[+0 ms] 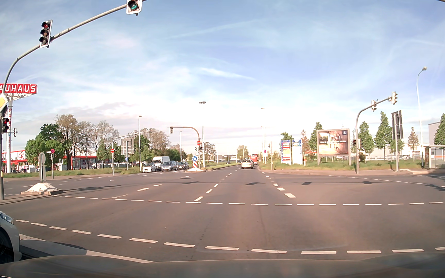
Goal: Follow the waypoints while adhering to traffic rules and regulations
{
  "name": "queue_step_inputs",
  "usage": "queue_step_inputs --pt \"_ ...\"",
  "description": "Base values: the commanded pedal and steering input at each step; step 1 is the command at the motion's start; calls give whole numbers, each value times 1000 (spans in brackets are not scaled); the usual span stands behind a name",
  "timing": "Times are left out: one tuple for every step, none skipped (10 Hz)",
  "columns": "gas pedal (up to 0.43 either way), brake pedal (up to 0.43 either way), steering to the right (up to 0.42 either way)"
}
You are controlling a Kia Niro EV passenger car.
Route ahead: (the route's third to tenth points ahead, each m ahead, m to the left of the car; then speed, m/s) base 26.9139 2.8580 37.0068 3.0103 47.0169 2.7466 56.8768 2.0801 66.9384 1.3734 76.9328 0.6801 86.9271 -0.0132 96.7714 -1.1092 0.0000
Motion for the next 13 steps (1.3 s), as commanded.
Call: queue_step_inputs --pt "0 104 -5" --pt "0 104 -5" --pt "0 104 -6" --pt "0 98 -5" --pt "0 98 -6" --pt "0 104 -5" --pt "0 104 -5" --pt "0 98 -6" --pt "0 104 -6" --pt "0 98 -5" --pt "0 98 -5" --pt "0 98 -6" --pt "0 104 -5"
